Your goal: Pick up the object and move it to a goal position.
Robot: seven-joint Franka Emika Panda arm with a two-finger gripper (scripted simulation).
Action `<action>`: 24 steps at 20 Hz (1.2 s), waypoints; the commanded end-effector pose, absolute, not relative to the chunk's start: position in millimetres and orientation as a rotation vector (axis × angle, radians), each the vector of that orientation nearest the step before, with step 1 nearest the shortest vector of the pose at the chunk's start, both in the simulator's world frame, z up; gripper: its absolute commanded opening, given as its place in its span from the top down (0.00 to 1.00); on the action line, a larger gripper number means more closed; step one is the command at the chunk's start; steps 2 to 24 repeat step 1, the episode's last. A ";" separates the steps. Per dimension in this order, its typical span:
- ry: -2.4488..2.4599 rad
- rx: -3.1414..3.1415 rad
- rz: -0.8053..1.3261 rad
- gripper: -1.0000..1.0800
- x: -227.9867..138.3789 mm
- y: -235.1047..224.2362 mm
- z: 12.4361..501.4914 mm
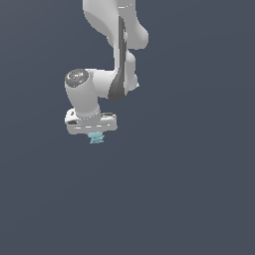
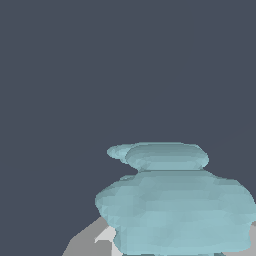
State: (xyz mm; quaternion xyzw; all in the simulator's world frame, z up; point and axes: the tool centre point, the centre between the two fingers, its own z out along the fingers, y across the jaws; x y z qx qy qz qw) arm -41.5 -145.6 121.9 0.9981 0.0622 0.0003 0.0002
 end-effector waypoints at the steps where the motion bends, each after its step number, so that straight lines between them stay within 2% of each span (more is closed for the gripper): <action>1: 0.197 3.135 0.000 1.00 -41.4 -143.5 120.8; 24: 0.197 3.135 0.000 1.00 -41.4 -143.5 120.8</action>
